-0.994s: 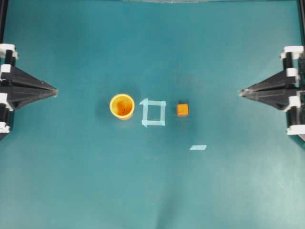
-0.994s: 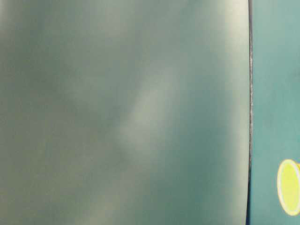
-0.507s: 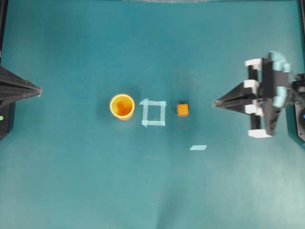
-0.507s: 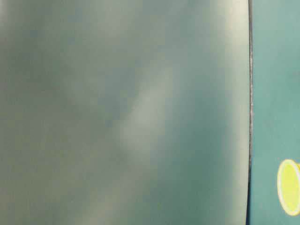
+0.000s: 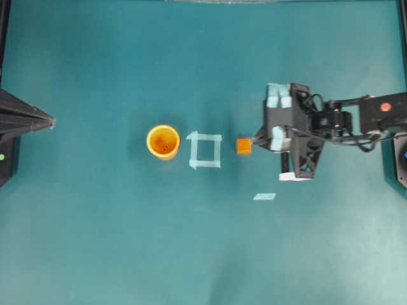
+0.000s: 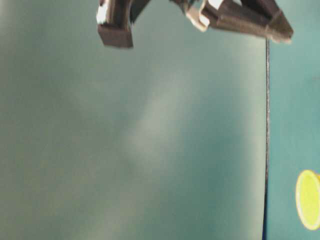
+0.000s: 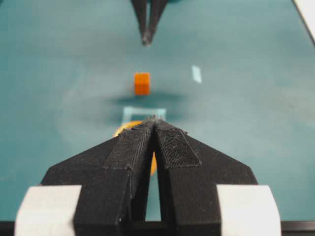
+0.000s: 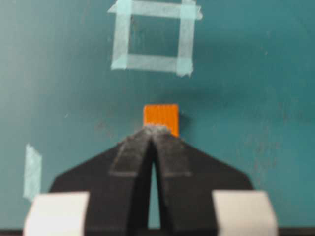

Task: Move the block to the left with right arm.
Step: 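Lower the open right gripper around the orange cube and close it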

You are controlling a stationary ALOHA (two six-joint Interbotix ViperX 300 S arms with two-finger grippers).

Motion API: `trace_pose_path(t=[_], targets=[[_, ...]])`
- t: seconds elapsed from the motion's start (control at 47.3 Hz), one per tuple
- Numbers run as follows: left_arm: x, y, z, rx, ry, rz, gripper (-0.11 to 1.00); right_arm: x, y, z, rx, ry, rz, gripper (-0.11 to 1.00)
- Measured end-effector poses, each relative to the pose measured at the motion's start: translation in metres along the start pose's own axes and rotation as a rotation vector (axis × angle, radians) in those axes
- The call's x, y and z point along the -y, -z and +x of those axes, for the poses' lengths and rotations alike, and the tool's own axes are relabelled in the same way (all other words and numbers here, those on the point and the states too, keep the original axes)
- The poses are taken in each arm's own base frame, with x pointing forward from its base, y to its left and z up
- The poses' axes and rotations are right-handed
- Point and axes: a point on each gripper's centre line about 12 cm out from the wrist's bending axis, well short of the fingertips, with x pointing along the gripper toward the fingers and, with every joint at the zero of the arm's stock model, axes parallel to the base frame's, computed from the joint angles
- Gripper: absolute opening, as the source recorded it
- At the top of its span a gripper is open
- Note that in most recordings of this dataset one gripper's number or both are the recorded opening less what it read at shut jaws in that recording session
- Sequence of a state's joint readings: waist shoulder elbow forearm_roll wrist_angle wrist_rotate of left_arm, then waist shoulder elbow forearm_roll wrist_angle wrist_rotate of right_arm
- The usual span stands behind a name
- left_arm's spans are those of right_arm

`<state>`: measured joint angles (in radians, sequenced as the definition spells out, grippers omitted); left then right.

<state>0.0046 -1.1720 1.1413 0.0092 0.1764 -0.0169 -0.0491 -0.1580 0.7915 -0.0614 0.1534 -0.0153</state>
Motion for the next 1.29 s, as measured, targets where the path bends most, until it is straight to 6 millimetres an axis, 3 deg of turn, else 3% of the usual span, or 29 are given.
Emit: trace_pose_path(t=[0.275, 0.423, 0.698, 0.803, 1.29], targets=[[0.000, -0.001, 0.000, 0.003, 0.000, 0.000, 0.00, 0.003, -0.007, 0.013, -0.016, 0.006, -0.002, 0.01], [0.000, 0.000, 0.000, 0.000, 0.000, -0.002, 0.00, 0.004, -0.006, 0.016, -0.025, 0.007, 0.003, 0.09], [0.000, -0.001, 0.000, 0.003, 0.000, 0.000, 0.00, 0.004, -0.003, 0.023, -0.054, 0.005, 0.016, 0.56], [0.000, 0.000, 0.000, 0.002, 0.000, 0.000, 0.00, 0.003, 0.002, 0.029, -0.076, 0.004, 0.025, 0.65], [0.000, 0.001, 0.000, -0.009, 0.000, 0.000, 0.00, 0.001, 0.026, 0.057, -0.167, -0.003, 0.035, 0.65]])
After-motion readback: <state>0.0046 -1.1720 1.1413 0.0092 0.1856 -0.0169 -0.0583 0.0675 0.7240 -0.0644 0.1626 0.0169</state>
